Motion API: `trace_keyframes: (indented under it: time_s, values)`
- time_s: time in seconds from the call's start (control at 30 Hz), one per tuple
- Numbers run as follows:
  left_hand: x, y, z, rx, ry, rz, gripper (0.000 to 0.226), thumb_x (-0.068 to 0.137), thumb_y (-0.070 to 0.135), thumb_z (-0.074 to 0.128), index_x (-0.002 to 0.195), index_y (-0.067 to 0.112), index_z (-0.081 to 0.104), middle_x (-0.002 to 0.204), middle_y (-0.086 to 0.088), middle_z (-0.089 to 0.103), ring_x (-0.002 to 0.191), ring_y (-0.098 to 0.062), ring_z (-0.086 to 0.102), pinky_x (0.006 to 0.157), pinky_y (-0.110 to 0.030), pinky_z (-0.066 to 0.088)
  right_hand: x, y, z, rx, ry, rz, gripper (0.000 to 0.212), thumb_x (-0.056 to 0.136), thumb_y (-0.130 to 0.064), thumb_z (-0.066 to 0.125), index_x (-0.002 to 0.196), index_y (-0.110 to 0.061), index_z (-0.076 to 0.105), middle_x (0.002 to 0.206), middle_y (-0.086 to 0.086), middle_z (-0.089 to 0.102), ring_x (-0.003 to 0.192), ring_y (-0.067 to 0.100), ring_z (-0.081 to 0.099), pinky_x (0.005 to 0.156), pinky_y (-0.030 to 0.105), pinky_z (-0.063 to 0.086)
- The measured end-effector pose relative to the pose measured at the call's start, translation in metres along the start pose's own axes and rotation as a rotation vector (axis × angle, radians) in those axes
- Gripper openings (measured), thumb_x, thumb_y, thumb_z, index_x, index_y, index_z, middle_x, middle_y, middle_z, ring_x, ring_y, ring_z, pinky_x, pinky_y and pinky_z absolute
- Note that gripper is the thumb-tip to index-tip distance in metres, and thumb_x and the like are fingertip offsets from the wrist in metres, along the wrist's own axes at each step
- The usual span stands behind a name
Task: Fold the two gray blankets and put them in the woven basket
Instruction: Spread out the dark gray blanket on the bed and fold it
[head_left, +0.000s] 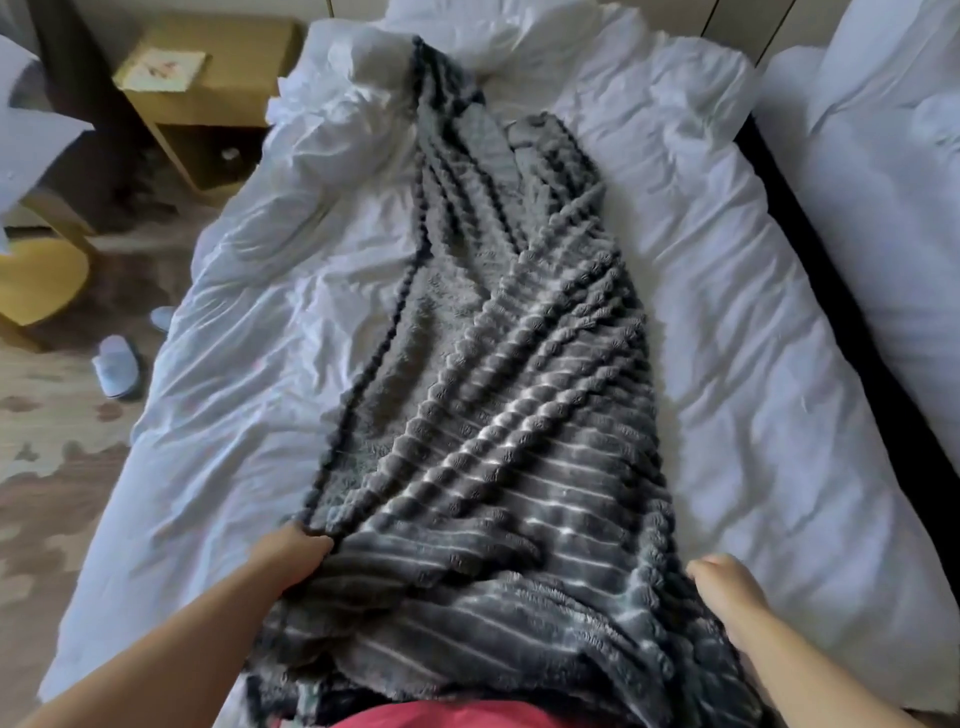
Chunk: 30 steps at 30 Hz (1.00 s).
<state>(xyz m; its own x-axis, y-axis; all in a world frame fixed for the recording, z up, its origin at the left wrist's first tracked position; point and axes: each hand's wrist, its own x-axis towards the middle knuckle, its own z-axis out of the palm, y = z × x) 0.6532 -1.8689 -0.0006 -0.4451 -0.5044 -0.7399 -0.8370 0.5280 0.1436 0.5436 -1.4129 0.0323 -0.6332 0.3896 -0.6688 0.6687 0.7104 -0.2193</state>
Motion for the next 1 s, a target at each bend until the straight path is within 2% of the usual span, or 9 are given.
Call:
trace_keyframes:
  time_s: [0.23, 0.27, 0.33, 0.37, 0.43, 0.6, 0.7, 0.83, 1.0]
  values:
    - [0.031, 0.051, -0.017, -0.046, 0.019, 0.059, 0.04, 0.085, 0.018, 0.056, 0.124, 0.014, 0.056, 0.111, -0.012, 0.067, 0.079, -0.018, 0.061, 0.069, -0.025, 0.045, 0.024, -0.081, -0.004, 0.009, -0.005, -0.09, 0.025, 0.088, -0.008, 0.045, 0.063, -0.003, 0.047, 0.066, 0.028, 0.043, 0.063, 0.037, 0.047, 0.07, 0.033, 0.018]
    - [0.039, 0.063, -0.021, -0.046, 0.031, 0.088, 0.042, 0.085, 0.019, 0.056, 0.127, 0.014, 0.056, 0.119, -0.012, 0.064, 0.089, -0.021, 0.059, 0.077, -0.025, 0.043, 0.03, -0.097, -0.002, 0.007, -0.036, -0.096, 0.025, 0.09, -0.009, 0.045, 0.08, 0.011, 0.057, 0.083, 0.039, 0.052, 0.084, 0.05, 0.058, 0.096, 0.054, 0.038]
    - [0.055, 0.089, -0.029, -0.083, 0.029, 0.134, 0.04, 0.087, 0.022, 0.055, 0.126, 0.017, 0.058, 0.124, -0.009, 0.063, 0.106, -0.025, 0.059, 0.089, -0.027, 0.045, 0.04, -0.135, 0.002, 0.0, -0.069, -0.154, 0.034, 0.091, -0.01, 0.044, 0.11, 0.015, 0.054, 0.098, 0.041, 0.056, 0.118, 0.042, 0.044, 0.099, 0.055, 0.035]
    - [0.063, 0.103, -0.033, -0.117, 0.019, 0.146, 0.039, 0.087, 0.023, 0.055, 0.126, 0.02, 0.059, 0.122, -0.006, 0.064, 0.106, -0.024, 0.06, 0.091, -0.029, 0.046, 0.044, -0.157, 0.005, 0.007, -0.075, -0.199, 0.034, 0.091, -0.012, 0.044, 0.112, 0.013, 0.056, 0.092, 0.036, 0.057, 0.112, 0.02, 0.032, 0.094, 0.041, 0.02]
    - [0.084, 0.131, -0.038, -0.167, 0.011, 0.188, 0.035, 0.089, 0.024, 0.052, 0.124, 0.024, 0.058, 0.118, 0.0, 0.065, 0.094, -0.016, 0.061, 0.083, -0.026, 0.047, 0.05, -0.208, 0.015, 0.016, -0.115, -0.269, 0.029, 0.093, -0.018, 0.045, 0.107, -0.002, 0.065, 0.087, 0.017, 0.066, 0.083, 0.033, 0.062, 0.07, 0.039, 0.05]
    - [0.15, 0.196, -0.025, -0.355, -0.018, 0.224, 0.035, 0.091, 0.025, 0.053, 0.125, 0.026, 0.056, 0.107, 0.006, 0.064, 0.075, -0.007, 0.057, 0.059, -0.016, 0.041, 0.095, -0.344, 0.075, 0.049, -0.215, -0.438, 0.02, 0.091, -0.02, 0.046, 0.092, -0.023, 0.065, 0.092, 0.001, 0.068, 0.09, 0.023, 0.063, 0.079, 0.036, 0.051]
    - [0.179, 0.228, -0.008, -0.405, -0.095, 0.239, 0.042, 0.089, 0.03, 0.058, 0.131, 0.029, 0.051, 0.115, 0.003, 0.063, 0.089, -0.012, 0.061, 0.07, -0.016, 0.043, 0.132, -0.407, 0.118, 0.047, -0.119, -0.515, 0.014, 0.088, -0.027, 0.05, 0.097, -0.024, 0.06, 0.106, 0.003, 0.067, 0.094, 0.024, 0.061, 0.073, 0.03, 0.046]
    - [0.191, 0.264, 0.001, -0.597, -0.241, 0.272, 0.06, 0.085, 0.041, 0.064, 0.139, 0.036, 0.039, 0.111, 0.005, 0.06, 0.103, -0.013, 0.058, 0.086, -0.021, 0.04, 0.181, -0.439, 0.148, -0.096, -0.064, -0.369, 0.085, 0.08, -0.045, 0.066, 0.144, -0.01, 0.023, 0.143, 0.015, 0.039, 0.124, 0.034, 0.048, 0.087, 0.036, 0.042]
    - [0.176, 0.277, -0.027, -0.823, -0.323, 0.353, 0.016, 0.087, 0.032, 0.067, 0.09, 0.016, 0.068, 0.072, 0.007, 0.06, 0.07, -0.01, 0.056, 0.072, -0.034, 0.051, 0.188, -0.446, 0.124, 0.548, -0.022, -0.297, 0.057, 0.082, -0.007, 0.05, 0.138, -0.006, 0.043, 0.136, 0.011, 0.053, 0.118, 0.027, 0.053, 0.087, 0.028, 0.042]
